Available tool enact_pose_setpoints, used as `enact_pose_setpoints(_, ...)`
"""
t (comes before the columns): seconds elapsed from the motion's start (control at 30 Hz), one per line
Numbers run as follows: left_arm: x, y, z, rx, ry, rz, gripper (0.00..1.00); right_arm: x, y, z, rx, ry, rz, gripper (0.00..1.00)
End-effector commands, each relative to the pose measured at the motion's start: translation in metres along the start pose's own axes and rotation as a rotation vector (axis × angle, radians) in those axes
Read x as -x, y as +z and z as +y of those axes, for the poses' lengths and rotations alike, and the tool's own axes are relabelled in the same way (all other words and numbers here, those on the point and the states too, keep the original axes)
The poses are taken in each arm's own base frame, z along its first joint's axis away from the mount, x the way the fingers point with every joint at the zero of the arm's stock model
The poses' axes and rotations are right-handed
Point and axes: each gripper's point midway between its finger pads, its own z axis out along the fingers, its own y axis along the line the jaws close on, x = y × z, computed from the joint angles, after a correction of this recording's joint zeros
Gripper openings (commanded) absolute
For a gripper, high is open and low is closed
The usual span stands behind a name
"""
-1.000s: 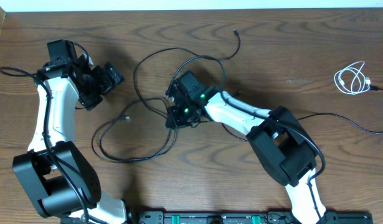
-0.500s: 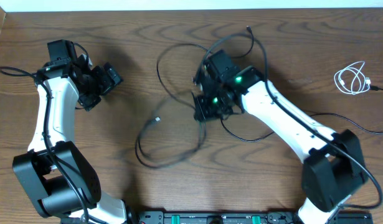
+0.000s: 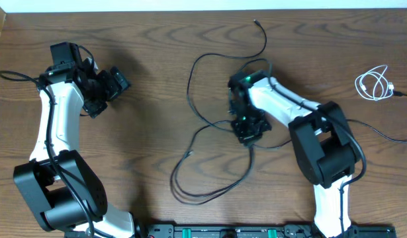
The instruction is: Untangle cables
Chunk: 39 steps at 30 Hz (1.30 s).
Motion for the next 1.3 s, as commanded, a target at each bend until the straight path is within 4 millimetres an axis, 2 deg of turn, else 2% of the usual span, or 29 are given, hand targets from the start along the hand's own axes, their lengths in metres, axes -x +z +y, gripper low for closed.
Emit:
enact_pose_setpoints(0.0, 0.01, -0.008, -0.003, 0.002, 0.015, -0.033, 0.98, 0.008, 0.019, -0.08, -0.265, 0.073, 0.025, 0.01)
enact_pose_setpoints(0.07, 0.01, -0.008, -0.003, 0.002, 0.015, -0.033, 0.98, 0.021, 0.013, -0.112, -0.31, 0.15, -0.039, 0.01)
enact_pose_setpoints(0.27, 0.01, -0.008, -0.003, 0.002, 0.015, -0.033, 0.98, 0.053, 0.0, -0.177, -0.343, 0.301, -0.214, 0.01)
enact_pose_setpoints(0.33, 0.01, -0.008, -0.003, 0.002, 0.015, -0.033, 0.98, 0.06, -0.005, -0.186, -0.291, 0.337, -0.252, 0.01)
enact_pose_setpoints(0.4, 0.01, -0.008, -0.003, 0.002, 0.015, -0.033, 0.98, 0.065, -0.016, -0.179, -0.195, 0.33, -0.264, 0.01)
enact_pose_setpoints(0.43, 0.01, -0.008, -0.003, 0.002, 0.015, -0.033, 0.98, 0.068, -0.029, -0.171, -0.135, 0.296, -0.27, 0.01)
enact_pose_setpoints(0.5, 0.01, -0.008, -0.003, 0.002, 0.015, -0.033, 0.98, 0.071, -0.056, -0.173, -0.13, 0.3, -0.299, 0.01)
enact_pose_setpoints(0.57, 0.01, -0.008, -0.003, 0.002, 0.015, -0.033, 0.98, 0.076, -0.096, -0.177, -0.136, 0.311, -0.358, 0.01)
enact_pose_setpoints(0.6, 0.01, -0.008, -0.003, 0.002, 0.015, -0.033, 0.98, 0.076, -0.124, -0.179, -0.141, 0.318, -0.398, 0.01)
enact_pose_setpoints(0.63, 0.01, -0.008, -0.003, 0.002, 0.015, -0.033, 0.98, 0.075, -0.138, -0.181, -0.143, 0.322, -0.421, 0.01)
enact_pose_setpoints(0.67, 0.01, -0.008, -0.003, 0.002, 0.015, -0.033, 0.98, 0.072, -0.163, -0.185, -0.157, 0.334, -0.46, 0.01)
enact_pose_setpoints(0.7, 0.01, -0.008, -0.003, 0.002, 0.015, -0.033, 0.98, 0.069, -0.178, -0.19, -0.174, 0.347, -0.486, 0.01)
enact_pose_setpoints(0.77, 0.01, -0.008, -0.003, 0.002, 0.016, -0.034, 0.98, 0.052, -0.222, -0.213, -0.241, 0.434, -0.557, 0.01)
enact_pose_setpoints(0.83, 0.01, -0.008, -0.003, 0.002, 0.016, -0.034, 0.98, 0.038, -0.241, -0.229, -0.277, 0.489, -0.586, 0.01)
enact_pose_setpoints(0.93, 0.01, -0.008, -0.003, 0.002, 0.016, -0.034, 0.98, 0.015, -0.254, -0.254, -0.297, 0.568, -0.602, 0.01)
enact_pose_setpoints(1.1, 0.01, -0.008, -0.003, 0.002, 0.016, -0.034, 0.98, -0.02, -0.246, -0.303, -0.27, 0.743, -0.576, 0.01)
enact_pose_setpoints(1.27, 0.01, -0.008, -0.003, 0.002, 0.016, -0.034, 0.98, -0.039, -0.233, -0.324, -0.181, 0.833, -0.555, 0.03)
